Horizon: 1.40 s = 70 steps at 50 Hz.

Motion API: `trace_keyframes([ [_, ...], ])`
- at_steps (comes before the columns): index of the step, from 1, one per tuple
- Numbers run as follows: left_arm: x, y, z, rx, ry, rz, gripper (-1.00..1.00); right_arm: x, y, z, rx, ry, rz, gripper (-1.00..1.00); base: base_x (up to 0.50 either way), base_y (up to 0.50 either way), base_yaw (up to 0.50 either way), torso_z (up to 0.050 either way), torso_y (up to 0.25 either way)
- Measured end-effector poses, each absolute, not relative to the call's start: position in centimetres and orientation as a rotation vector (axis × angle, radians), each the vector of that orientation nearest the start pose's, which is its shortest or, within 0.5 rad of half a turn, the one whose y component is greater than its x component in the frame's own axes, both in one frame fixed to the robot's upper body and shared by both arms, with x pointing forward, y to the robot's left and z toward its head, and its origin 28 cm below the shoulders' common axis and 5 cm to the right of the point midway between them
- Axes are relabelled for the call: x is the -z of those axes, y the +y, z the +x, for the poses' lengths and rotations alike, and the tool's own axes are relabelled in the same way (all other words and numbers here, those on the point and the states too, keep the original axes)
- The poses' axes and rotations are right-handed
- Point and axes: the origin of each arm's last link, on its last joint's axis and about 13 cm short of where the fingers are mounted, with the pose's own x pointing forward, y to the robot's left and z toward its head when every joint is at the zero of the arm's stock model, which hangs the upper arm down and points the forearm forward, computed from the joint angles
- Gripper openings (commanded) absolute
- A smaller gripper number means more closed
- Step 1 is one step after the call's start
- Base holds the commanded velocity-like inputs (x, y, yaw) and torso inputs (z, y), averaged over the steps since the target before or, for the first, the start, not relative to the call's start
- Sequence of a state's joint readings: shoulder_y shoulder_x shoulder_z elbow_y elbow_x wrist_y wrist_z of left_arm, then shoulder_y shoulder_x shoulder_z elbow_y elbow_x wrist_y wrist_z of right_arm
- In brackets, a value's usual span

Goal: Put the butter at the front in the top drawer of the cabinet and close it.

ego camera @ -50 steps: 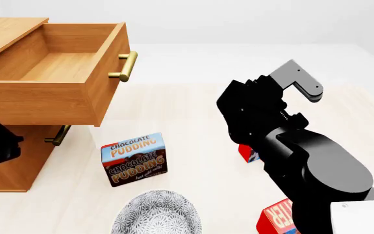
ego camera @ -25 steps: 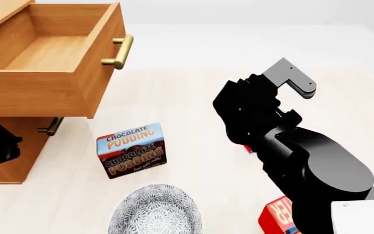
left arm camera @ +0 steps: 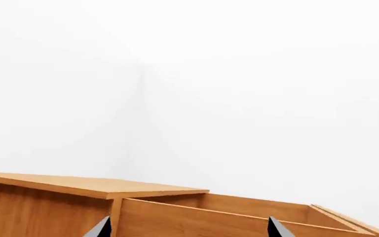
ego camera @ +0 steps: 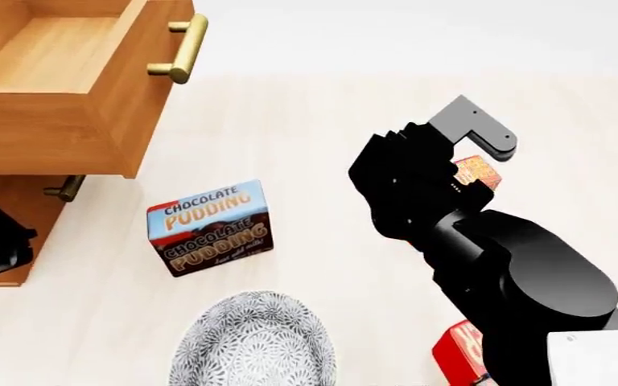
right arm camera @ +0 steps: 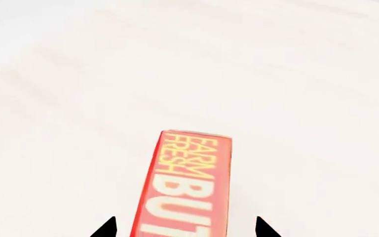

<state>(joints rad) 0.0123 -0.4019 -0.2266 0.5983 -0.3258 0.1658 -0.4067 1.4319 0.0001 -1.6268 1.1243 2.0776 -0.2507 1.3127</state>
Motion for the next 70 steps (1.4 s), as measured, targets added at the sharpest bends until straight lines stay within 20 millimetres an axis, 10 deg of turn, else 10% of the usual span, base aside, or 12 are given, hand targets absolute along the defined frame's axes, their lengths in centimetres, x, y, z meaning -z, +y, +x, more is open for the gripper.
trace_keyframes([
  [70, -16.9, 29.3, 18.9, -0.359, -0.781, -0.023, 1.00, -18.9, -1.5, 41.8, 0.849, 0.484, 0.425, 1.00, 0.00, 0.00, 0.00, 0.000, -0.005],
])
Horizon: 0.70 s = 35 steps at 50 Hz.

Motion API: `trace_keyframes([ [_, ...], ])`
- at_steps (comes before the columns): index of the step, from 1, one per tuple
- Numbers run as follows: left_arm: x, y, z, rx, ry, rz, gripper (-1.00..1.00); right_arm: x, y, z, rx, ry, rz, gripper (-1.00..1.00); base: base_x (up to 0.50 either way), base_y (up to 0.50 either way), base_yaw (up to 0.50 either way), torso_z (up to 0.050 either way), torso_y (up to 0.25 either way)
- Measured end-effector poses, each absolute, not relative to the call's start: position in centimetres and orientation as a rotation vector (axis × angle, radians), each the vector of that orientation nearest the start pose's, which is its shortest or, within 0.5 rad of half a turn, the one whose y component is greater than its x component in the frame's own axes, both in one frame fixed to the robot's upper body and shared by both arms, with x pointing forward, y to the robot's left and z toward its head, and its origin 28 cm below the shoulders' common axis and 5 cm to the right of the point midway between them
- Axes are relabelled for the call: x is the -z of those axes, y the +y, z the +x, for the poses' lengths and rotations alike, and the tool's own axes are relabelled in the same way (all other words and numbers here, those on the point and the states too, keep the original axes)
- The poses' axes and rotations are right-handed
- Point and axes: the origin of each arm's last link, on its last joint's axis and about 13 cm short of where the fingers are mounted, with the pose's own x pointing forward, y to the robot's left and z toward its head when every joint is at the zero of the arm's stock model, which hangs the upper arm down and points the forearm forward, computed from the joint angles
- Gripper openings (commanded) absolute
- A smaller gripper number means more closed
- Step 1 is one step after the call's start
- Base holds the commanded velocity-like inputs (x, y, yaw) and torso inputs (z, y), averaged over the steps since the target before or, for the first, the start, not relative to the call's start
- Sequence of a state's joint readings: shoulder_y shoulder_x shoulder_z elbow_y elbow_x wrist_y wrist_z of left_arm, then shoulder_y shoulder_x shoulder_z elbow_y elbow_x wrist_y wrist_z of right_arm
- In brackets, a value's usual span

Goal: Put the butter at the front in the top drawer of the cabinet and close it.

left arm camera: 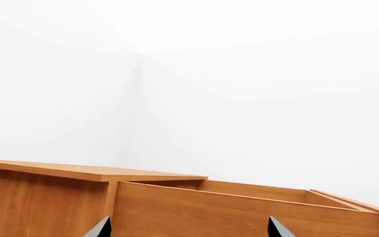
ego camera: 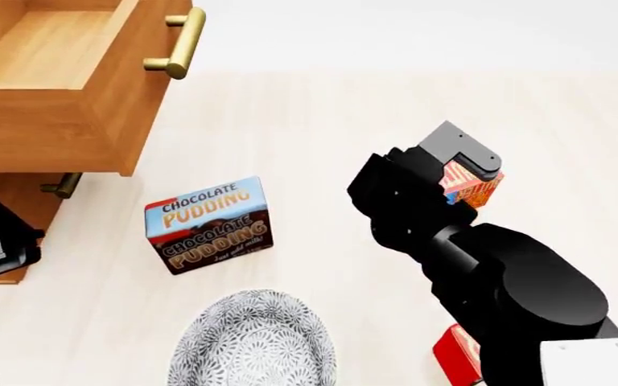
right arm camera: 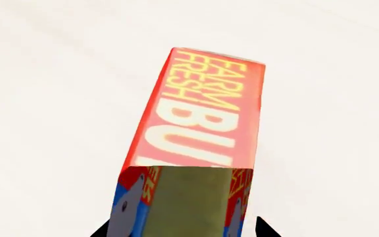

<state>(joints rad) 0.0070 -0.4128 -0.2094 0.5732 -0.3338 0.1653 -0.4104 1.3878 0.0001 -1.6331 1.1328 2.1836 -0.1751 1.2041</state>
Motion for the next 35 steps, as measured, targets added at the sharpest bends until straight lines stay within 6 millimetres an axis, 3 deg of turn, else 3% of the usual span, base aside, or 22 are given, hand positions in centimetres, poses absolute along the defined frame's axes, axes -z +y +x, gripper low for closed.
trace_keyframes([
  [4, -16.88, 29.34, 18.87, -0.360, -0.780, -0.022, 1.00, -18.73, -1.55, 41.72, 0.840, 0.495, 0.427, 1.00, 0.00, 0.00, 0.00, 0.000, 0.000],
  [5, -16.87, 29.35, 18.87, -0.360, -0.779, -0.022, 1.00, -18.68, -1.56, 41.71, 0.838, 0.498, 0.428, -1.00, 0.00, 0.00, 0.00, 0.000, 0.000],
  [35, -17.00, 29.28, 18.45, -0.350, -0.781, -0.031, 1.00, -19.03, -1.63, 41.80, 0.814, 0.479, 0.427, -1.00, 0.00, 0.00, 0.00, 0.000, -0.002],
])
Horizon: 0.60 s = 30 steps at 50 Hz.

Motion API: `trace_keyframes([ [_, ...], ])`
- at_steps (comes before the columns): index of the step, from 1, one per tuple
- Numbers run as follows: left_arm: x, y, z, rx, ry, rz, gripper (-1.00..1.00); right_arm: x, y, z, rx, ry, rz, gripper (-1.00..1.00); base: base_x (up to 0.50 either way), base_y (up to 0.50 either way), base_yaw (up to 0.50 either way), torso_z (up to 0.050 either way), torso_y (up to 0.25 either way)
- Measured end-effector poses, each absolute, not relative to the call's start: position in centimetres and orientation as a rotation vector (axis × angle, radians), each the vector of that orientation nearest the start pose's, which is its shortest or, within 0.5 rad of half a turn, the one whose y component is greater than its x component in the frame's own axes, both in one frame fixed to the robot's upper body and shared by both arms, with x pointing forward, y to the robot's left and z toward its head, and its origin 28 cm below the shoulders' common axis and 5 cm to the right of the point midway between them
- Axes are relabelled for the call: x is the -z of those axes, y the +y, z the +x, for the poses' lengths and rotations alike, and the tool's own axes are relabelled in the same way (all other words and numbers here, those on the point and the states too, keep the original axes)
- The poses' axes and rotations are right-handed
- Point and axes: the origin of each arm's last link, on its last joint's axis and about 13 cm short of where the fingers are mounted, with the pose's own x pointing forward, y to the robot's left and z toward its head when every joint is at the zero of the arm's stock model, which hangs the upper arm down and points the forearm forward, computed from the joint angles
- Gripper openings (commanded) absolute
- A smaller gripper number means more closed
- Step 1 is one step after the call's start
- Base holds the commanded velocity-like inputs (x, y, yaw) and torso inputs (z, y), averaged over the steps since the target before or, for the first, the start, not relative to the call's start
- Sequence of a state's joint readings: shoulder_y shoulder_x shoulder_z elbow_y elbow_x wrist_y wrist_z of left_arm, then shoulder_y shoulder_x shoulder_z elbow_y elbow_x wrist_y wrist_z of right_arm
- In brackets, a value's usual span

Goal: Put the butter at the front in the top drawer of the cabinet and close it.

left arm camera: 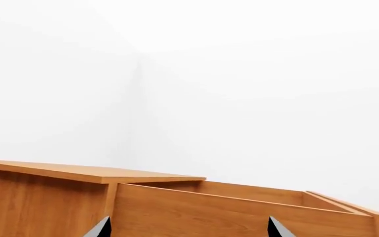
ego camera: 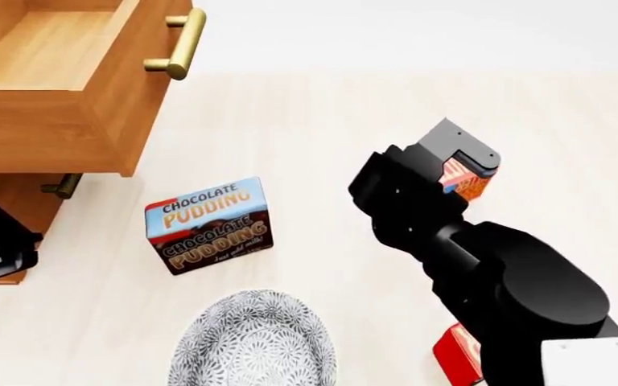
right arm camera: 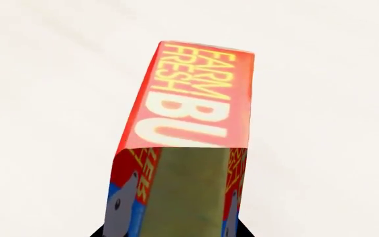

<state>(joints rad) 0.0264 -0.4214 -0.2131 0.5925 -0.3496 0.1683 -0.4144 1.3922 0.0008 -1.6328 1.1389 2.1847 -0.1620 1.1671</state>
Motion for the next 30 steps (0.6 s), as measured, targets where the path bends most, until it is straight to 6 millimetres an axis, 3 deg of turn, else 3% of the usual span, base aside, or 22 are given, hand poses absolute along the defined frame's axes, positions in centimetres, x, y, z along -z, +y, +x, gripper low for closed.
trace_keyframes([
  [16, -17.3, 29.1, 17.9, -0.339, -0.781, -0.045, 1.00, -21.3, -2.2, 41.2, 0.681, 0.321, 0.291, -1.00, 0.00, 0.00, 0.00, 0.000, 0.000],
  [30, -17.2, 28.6, 17.9, -0.315, -0.764, -0.054, 1.00, -23.6, -6.3, 36.3, 0.554, 0.137, 0.037, -1.00, 0.00, 0.00, 0.00, 0.000, 0.000],
])
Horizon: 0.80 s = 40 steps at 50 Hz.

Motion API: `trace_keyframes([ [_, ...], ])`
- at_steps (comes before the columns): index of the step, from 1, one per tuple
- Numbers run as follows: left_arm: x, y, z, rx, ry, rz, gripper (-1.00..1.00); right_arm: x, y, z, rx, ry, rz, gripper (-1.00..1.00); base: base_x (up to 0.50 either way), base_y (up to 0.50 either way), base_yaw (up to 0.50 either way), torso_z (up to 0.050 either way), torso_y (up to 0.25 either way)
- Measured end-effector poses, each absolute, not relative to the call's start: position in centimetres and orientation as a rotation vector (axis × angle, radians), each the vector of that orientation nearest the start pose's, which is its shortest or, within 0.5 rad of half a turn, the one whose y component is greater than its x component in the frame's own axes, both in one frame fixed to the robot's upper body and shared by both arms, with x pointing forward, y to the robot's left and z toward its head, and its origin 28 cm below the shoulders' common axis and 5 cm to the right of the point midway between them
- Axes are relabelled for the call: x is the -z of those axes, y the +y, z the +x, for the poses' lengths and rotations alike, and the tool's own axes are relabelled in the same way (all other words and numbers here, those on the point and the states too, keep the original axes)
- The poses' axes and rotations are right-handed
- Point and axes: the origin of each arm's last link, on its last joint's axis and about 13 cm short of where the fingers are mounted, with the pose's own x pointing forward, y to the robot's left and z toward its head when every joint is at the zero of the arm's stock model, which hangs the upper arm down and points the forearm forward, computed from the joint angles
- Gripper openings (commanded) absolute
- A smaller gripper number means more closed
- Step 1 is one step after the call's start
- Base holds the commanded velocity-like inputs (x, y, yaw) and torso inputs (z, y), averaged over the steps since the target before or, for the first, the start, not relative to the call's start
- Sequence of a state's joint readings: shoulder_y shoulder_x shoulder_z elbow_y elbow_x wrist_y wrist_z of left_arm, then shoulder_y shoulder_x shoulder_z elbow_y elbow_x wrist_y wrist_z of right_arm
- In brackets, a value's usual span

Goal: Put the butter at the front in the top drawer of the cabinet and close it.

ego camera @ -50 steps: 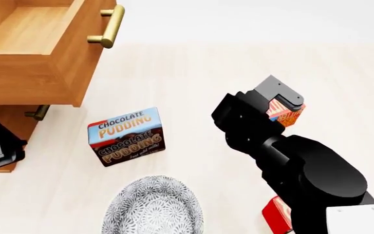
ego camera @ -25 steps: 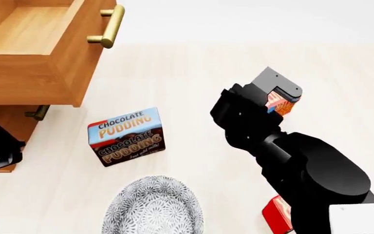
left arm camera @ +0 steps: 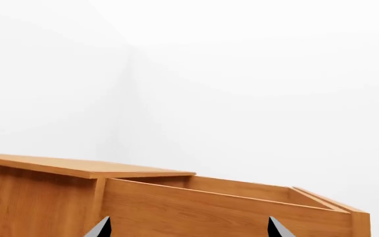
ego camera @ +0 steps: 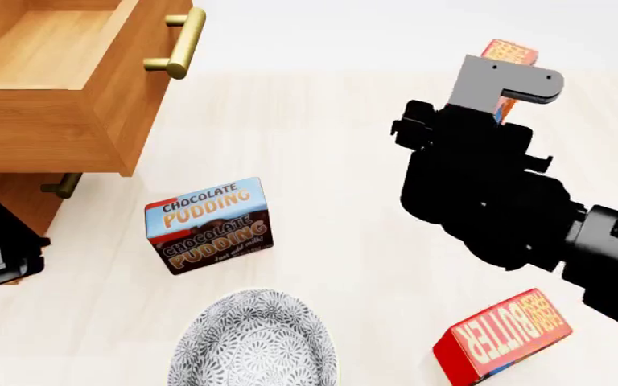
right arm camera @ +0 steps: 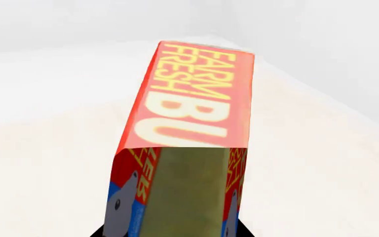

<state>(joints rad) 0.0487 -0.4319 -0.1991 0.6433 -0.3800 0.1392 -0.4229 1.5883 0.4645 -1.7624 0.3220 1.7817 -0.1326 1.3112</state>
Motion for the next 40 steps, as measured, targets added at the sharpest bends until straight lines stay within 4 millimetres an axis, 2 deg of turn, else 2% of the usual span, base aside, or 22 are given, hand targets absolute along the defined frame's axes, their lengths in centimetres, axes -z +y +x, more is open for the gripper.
trace_keyframes([
  [10, -17.0, 28.2, 18.2, -0.297, -0.748, -0.058, 1.00, -23.2, -9.6, 32.6, 0.473, 0.066, -0.166, -1.00, 0.00, 0.00, 0.00, 0.000, 0.002],
  [17, -16.8, 27.9, 18.5, -0.285, -0.735, -0.059, 1.00, -22.1, -11.4, 30.3, 0.428, 0.012, -0.344, -1.00, 0.00, 0.00, 0.00, 0.000, 0.000],
  [22, -16.7, 27.6, 18.8, -0.275, -0.726, -0.058, 1.00, -20.9, -12.6, 29.0, 0.414, -0.060, -0.546, -1.00, 0.00, 0.00, 0.00, 0.000, 0.000],
  [31, -16.4, 27.2, 19.2, -0.259, -0.713, -0.057, 1.00, -18.7, -14.4, 27.7, 0.446, -0.219, -0.941, -1.00, 0.00, 0.00, 0.00, 0.000, 0.001],
  [40, -16.3, 27.0, 19.3, -0.244, -0.703, -0.065, 1.00, -17.9, -15.7, 27.4, 0.514, -0.417, -1.282, -1.00, 0.00, 0.00, 0.00, 0.000, 0.002],
])
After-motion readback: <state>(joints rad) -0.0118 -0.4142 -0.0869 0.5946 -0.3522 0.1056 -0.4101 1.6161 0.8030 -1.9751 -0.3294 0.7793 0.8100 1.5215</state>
